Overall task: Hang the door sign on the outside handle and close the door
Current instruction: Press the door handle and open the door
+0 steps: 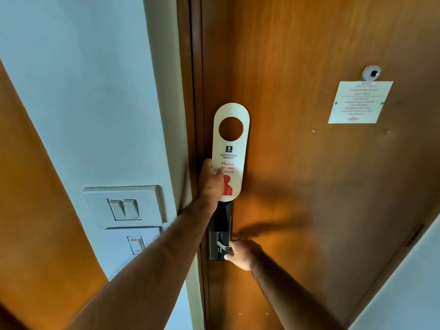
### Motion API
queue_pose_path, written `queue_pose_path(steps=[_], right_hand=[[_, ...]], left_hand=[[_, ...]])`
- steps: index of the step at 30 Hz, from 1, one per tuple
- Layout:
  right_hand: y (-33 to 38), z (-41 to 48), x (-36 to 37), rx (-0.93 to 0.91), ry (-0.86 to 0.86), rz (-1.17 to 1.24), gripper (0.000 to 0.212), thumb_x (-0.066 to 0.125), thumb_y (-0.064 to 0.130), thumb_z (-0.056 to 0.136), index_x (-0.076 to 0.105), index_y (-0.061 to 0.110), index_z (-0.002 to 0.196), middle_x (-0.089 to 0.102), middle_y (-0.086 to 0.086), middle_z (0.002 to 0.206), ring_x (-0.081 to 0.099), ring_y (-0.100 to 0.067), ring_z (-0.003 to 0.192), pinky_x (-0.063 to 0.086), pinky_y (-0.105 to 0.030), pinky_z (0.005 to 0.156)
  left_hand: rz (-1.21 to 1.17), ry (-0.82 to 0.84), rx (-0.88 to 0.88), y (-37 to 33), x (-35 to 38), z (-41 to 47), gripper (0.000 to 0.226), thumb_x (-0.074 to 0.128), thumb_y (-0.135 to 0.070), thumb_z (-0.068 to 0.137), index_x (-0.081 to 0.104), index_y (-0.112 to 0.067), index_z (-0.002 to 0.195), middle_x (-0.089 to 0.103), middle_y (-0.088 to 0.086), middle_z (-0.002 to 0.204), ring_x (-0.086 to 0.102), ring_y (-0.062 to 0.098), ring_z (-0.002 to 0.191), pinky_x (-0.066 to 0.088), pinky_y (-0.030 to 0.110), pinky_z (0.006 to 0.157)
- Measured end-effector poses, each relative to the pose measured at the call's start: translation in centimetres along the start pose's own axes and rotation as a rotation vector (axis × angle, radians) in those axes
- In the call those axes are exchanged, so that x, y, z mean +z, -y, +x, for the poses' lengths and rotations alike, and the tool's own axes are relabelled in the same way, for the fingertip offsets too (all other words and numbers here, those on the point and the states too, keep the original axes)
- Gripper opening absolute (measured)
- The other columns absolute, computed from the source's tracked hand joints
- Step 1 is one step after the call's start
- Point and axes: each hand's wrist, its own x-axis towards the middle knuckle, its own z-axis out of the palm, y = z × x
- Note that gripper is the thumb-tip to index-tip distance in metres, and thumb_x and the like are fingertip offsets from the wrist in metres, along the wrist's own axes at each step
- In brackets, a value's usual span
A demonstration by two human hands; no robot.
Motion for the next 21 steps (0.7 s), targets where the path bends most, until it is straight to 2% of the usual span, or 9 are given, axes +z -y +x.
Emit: queue_pose_path(steps=[2,5,8,15,19,21], right_hand=[[0.3,0.3,1.1,-0.001,-0.048,-0.047,0.049,0.051,0.048,0.104,0.062,0.010,0.132,0.064,-0.012,0.138,0.060,-0.029,0.126,0.050,-0.038,0.102],[0.5,0.5,1.9,-0.011,-0.147,-0.066,0.043,0.041,0.043,0.109,0.066,0.010,0.122,0.070,-0.011,0.124,0.065,-0.026,0.114,0.049,-0.035,0.095],[0.7,0.4,2.2,-0.009,-0.231,-0.104,0.041,0.040,0.039,0.111,0.068,0.010,0.119,0.073,-0.009,0.118,0.067,-0.025,0.108,0.049,-0.034,0.092],[1.2,-0.7,3.0,0.031,-0.246,-0.149,0.046,0.038,0.044,0.111,0.070,0.011,0.109,0.075,-0.008,0.104,0.070,-0.025,0.096,0.051,-0.035,0.089],[1.4,-1.9,3.5,0.047,-0.263,-0.153,0.046,0.038,0.044,0.111,0.070,0.010,0.108,0.075,-0.009,0.103,0.069,-0.026,0.095,0.048,-0.036,0.091],[1.7,-2.5,3.7,0.067,-0.266,-0.152,0.048,0.038,0.046,0.110,0.071,0.010,0.108,0.075,-0.009,0.104,0.069,-0.026,0.096,0.048,-0.036,0.093]], left_hand=[[-0.002,-0.014,0.001,0.5,0.1,0.0,0.037,0.059,-0.022,0.102,0.048,-0.023,0.137,0.061,0.005,0.138,0.062,0.027,0.122,0.054,0.045,0.099],[0.007,-0.023,0.015,0.8,0.2,0.0,0.036,0.059,-0.023,0.103,0.049,-0.022,0.137,0.061,0.005,0.138,0.062,0.026,0.122,0.054,0.041,0.097],[-0.033,-0.025,0.009,0.7,0.3,-0.2,0.035,0.058,-0.021,0.103,0.049,-0.020,0.137,0.062,0.006,0.138,0.062,0.026,0.122,0.053,0.034,0.089],[-0.071,-0.006,0.066,1.3,0.0,-1.8,0.038,0.058,-0.022,0.103,0.048,-0.017,0.140,0.059,0.006,0.142,0.059,0.028,0.127,0.053,0.044,0.103],[-0.086,0.012,0.125,2.0,-0.5,-3.2,0.040,0.057,-0.023,0.104,0.047,-0.015,0.141,0.059,0.007,0.142,0.060,0.026,0.125,0.052,0.030,0.092],[-0.106,0.019,0.140,2.3,-0.7,-3.9,0.040,0.058,-0.023,0.103,0.048,-0.015,0.141,0.059,0.007,0.142,0.060,0.025,0.124,0.052,0.028,0.090]])
